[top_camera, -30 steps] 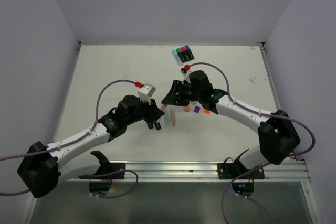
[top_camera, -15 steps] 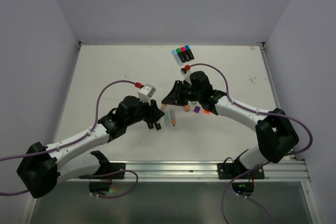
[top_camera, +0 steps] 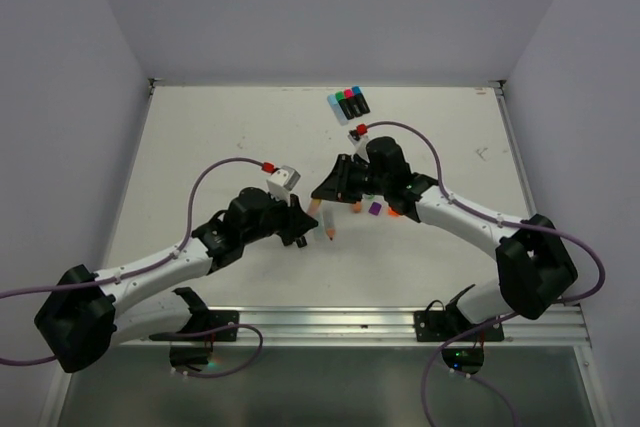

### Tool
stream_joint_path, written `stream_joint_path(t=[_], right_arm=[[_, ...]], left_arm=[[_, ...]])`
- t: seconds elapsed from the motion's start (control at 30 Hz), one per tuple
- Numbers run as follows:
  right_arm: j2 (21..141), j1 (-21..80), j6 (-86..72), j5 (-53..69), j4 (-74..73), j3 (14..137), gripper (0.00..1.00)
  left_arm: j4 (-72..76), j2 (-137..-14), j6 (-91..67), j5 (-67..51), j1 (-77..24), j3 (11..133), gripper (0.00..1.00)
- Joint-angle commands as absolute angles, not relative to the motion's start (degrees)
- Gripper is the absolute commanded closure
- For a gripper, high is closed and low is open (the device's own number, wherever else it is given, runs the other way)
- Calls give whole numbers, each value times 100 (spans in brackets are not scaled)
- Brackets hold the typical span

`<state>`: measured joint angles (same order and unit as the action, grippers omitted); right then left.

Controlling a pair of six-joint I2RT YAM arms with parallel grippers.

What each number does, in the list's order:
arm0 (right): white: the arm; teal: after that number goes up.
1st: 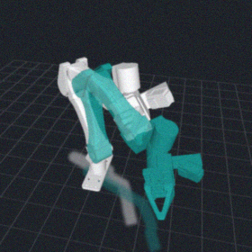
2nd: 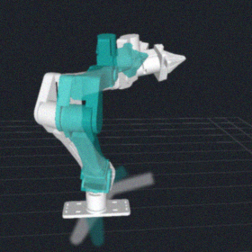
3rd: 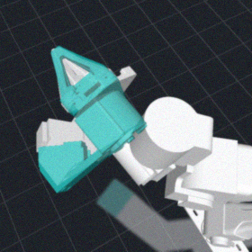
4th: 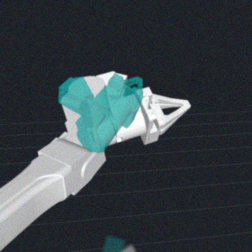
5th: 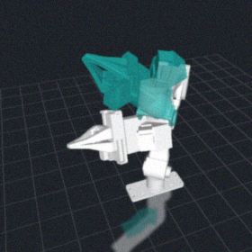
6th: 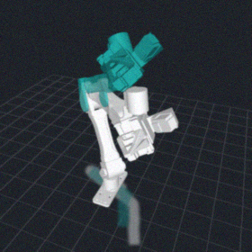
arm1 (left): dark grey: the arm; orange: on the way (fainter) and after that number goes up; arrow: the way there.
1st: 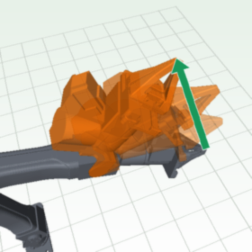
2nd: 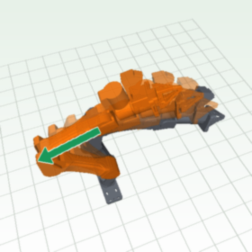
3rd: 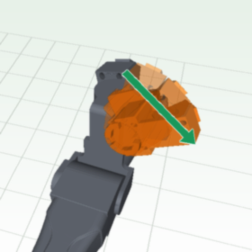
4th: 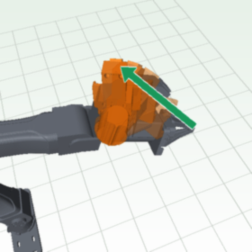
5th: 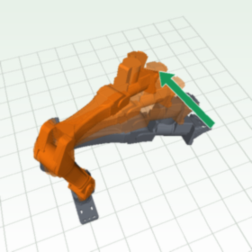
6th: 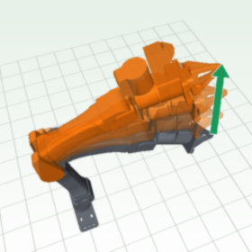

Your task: Open the pen caps

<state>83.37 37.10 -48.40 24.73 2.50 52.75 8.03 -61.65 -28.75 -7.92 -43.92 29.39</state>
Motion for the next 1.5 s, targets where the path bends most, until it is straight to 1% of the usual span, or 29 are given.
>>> stream_joint_path(t=[0.0, 0.07, 0.17, 0.2, 0.27, 0.3, 0.37, 0.4, 0.5, 0.57, 0.6, 0.67, 0.7, 0.77, 0.87, 1.0, 1.13, 1.3, 1.37, 1.47], right_arm=[[8209, 3709, -4904, 2593, 272, 5449, 100], [8183, 3657, -4895, 2479, 299, 5362, 100], [8173, 3245, -5018, 2522, 492, 5247, 100], [8209, 2878, -5027, 2601, 475, 5256, 100], [8183, 2463, -5054, 2698, 466, 5230, 100], [8174, 2008, -5106, 2794, 518, 5212, 100], [8218, 1575, -5272, 3075, 738, 5177, 100], [8218, 1190, -5247, 3050, 564, 5212, 100], [8165, 678, -5124, 3146, 492, 5273, 100], [8069, 624, -4914, 3007, 107, 5335, 100], [7999, 624, -4791, 2823, -347, 5326, 100], [7841, 633, -4562, 2332, -754, 5142, 100], [7735, 624, -4492, 2138, -930, 5063, 100], [7691, 624, -4246, 1690, -1466, 4870, 100], [7603, 624, -4184, 1556, -1459, 4439, 100], [7594, 624, -4184, 1363, -1476, 4237, 100], [7751, 615, -4105, 1214, -1494, 4210, 92], [7954, 589, -4052, 1046, -1538, 4131, 89], [7989, 563, -4052, 1055, -1451, 4026, 89], [8050, 554, -3990, 985, -1371, 3981, 91]], left_arm=[[1116, -6284, -2918, -852, -4430, 3050, 100], [1090, -6354, -2953, -844, -4430, 3085, 100], [1002, -6355, -3006, -817, -4438, 3059, 100], [1019, -6328, -3058, -826, -4438, 2972, 100], [1037, -6249, -3102, -835, -4438, 2901, 100], [1020, -6214, -3137, -809, -4447, 2839, 100], [967, -6161, -3164, -721, -4438, 2786, 100], [888, -6135, -3155, -660, -4438, 2760, 100], [783, -6065, -3155, -563, -4438, 2699, 100], [651, -5977, -3155, -397, -4438, 2716, 100], [398, -5881, -3260, -65, -4438, 2759, 100], [11, -5792, -3453, 533, -4438, 2873, 100], [-609, -5714, -3724, 1145, -4438, 2987, 100], [-1314, -5669, -4277, 2034, -4438, 3111, 100], [-1607, -5599, -4735, 2538, -4430, 3068, 100], [-1810, -5607, -5288, 2829, -4421, 2954, 100], [-1425, -5449, -5563, 2839, -4421, 2532, 100], [-906, -5431, -5845, 2787, -4421, 2066, 100], [-730, -5519, -5862, 2725, -4421, 1961, 100], [-327, -5818, -5862, 2506, -4421, 1925, 100]])
